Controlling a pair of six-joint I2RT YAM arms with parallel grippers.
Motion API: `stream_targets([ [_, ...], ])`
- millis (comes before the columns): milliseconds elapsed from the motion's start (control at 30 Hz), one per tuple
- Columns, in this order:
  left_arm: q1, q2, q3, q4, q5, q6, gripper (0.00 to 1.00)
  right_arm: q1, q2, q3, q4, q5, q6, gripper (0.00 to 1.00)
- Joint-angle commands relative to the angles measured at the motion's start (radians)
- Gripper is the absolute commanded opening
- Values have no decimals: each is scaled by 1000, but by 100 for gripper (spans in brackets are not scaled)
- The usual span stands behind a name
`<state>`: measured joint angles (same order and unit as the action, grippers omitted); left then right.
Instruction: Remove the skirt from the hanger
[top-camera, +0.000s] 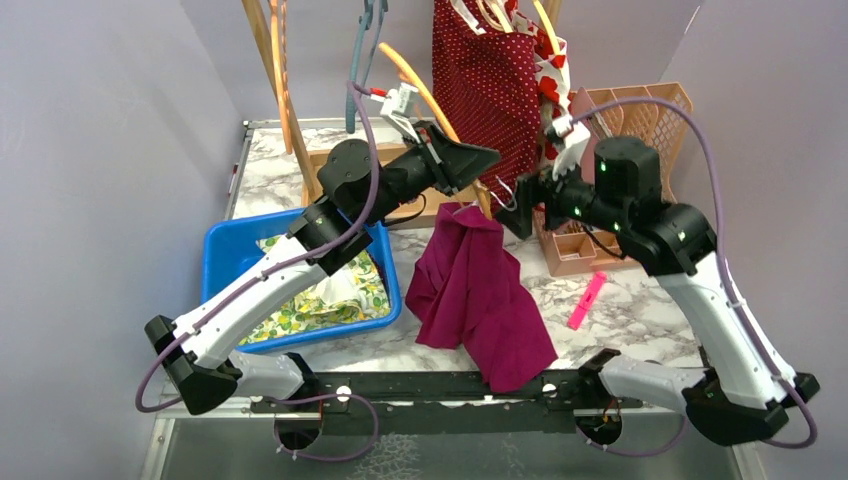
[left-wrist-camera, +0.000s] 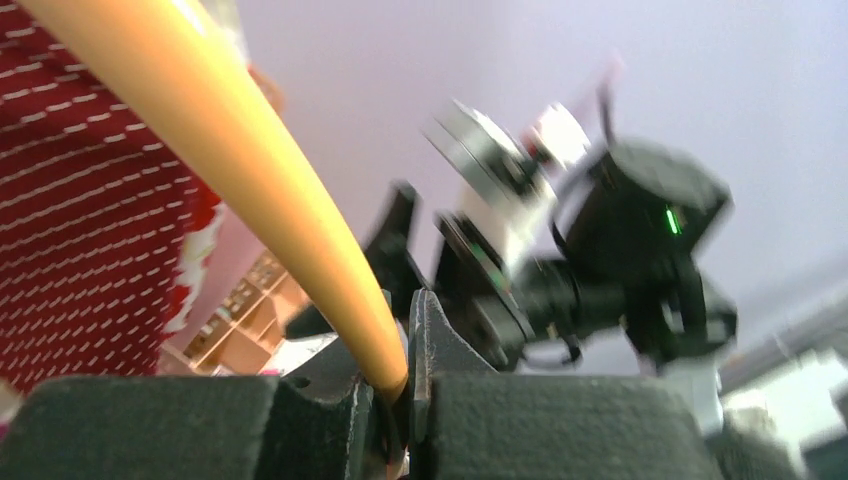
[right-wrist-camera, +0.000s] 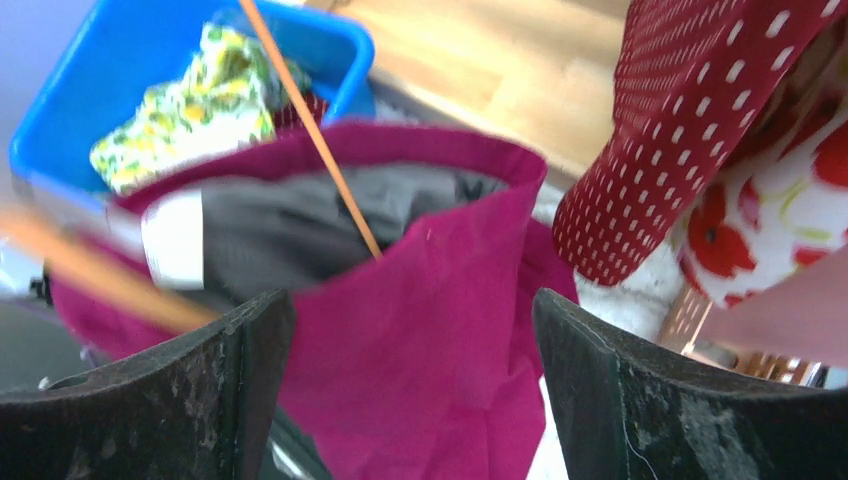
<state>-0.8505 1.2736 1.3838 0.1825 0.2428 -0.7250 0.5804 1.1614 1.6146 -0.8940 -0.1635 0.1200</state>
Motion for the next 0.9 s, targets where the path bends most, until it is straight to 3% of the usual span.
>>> stream_targets([
  [0,-18,-12,93,-351,-392,-244,0,4,-148,-196,162,-86,-12,91],
  [167,-41,26,191,-512,-524,-354,0,4,-210,-273,272,-64,38,72],
  [333,-41,41,209,-640,-601,-482,0,4,-283,-421,537,-288,2,76],
  [467,-42,56,227,-756,-594,-653,0,4,-195,-438,638,-434,22,63],
  [600,-41,74,260,-814,-588,-722,0,4,-140,-447,715,-452,49,57],
  [733,-41,78,270,-812,-582,-743,0,4,-98,-422,616,-401,43,53],
  [800,-42,70,263,-813,-591,-743,0,3,-99,-392,501,-254,99,59],
  [867,-42,53,239,-810,-607,-770,0,4,-118,-375,421,-211,104,68],
])
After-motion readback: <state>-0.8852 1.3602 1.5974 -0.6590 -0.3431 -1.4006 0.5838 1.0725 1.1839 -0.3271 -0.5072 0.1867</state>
